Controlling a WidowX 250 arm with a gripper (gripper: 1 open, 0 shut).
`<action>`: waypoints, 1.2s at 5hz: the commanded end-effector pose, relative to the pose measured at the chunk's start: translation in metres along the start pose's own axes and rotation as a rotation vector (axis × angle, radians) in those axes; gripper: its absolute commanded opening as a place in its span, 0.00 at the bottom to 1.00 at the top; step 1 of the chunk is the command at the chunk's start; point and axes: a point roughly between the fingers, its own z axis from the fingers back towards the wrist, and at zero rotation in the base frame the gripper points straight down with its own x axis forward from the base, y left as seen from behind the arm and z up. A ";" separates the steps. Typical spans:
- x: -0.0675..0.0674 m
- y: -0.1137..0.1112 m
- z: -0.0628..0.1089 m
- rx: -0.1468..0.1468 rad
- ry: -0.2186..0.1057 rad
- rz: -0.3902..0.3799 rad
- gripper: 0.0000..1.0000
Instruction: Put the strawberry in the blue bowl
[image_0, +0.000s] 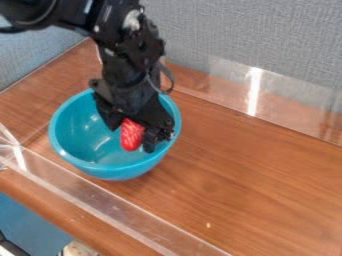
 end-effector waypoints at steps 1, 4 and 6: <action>0.012 0.005 0.005 0.005 -0.037 -0.010 0.00; 0.032 0.022 0.024 -0.005 -0.070 -0.012 0.00; 0.046 0.017 0.059 -0.015 -0.099 -0.018 0.00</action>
